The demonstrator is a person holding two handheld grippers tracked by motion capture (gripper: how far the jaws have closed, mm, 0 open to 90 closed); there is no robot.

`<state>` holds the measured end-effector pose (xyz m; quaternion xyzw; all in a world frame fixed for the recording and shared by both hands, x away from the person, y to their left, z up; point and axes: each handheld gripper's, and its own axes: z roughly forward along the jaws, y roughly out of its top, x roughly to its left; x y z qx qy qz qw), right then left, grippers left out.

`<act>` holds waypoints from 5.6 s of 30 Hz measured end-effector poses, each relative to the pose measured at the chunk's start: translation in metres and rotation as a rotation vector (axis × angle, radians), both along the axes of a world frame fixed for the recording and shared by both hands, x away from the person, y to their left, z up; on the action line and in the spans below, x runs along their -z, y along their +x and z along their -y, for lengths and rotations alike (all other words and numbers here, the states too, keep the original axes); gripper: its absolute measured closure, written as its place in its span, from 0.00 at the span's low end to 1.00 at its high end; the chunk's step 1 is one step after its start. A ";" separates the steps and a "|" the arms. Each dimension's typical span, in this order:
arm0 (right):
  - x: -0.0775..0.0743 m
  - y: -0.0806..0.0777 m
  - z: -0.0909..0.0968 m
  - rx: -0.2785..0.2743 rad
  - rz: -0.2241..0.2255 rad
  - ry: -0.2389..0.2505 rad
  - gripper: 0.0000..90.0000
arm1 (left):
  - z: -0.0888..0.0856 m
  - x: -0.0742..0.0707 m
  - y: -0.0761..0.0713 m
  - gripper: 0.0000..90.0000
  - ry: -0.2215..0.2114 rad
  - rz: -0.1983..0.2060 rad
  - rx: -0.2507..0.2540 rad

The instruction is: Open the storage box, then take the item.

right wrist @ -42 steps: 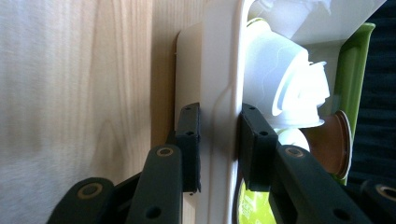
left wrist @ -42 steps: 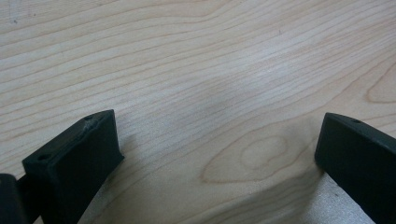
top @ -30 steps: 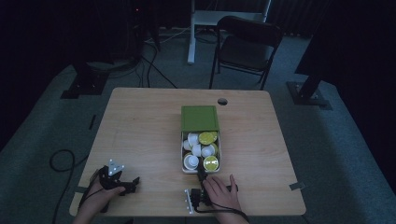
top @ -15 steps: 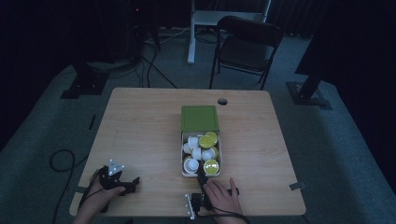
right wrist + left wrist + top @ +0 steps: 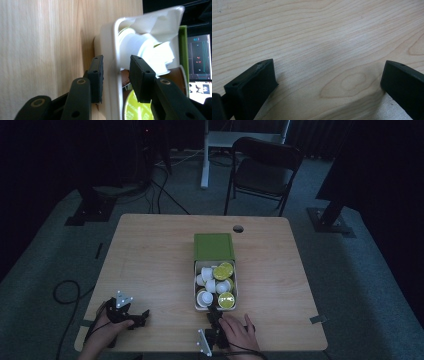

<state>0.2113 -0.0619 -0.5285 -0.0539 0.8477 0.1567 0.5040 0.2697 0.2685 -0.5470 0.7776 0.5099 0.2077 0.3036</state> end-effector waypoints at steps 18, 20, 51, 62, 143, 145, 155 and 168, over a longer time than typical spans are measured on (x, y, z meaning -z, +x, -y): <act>-0.044 0.018 0.029 0.025 -0.124 0.394 0.72 | 0.000 0.000 0.000 0.00 0.001 0.000 0.000; -0.048 0.022 0.034 0.033 -0.134 0.438 0.72 | 0.000 0.000 0.000 0.00 0.000 0.000 0.000; -0.072 0.053 0.112 0.258 -0.138 0.815 0.65 | 0.000 0.000 0.000 0.00 -0.001 0.000 -0.001; -0.067 0.056 0.132 0.350 -0.141 0.853 0.63 | 0.000 0.000 0.000 0.00 -0.001 0.000 0.000; 0.022 0.093 0.210 0.776 -0.629 0.944 0.14 | 0.001 0.000 -0.002 0.00 0.002 -0.001 0.023; 0.022 0.093 0.210 0.776 -0.629 0.944 0.14 | 0.002 0.000 -0.003 0.00 0.004 -0.001 0.039; 0.022 0.093 0.210 0.776 -0.630 0.944 0.14 | 0.002 -0.002 -0.003 0.03 0.003 -0.001 0.063; 0.022 0.093 0.210 0.776 -0.630 0.944 0.14 | 0.020 -0.024 -0.003 0.08 0.021 0.047 0.105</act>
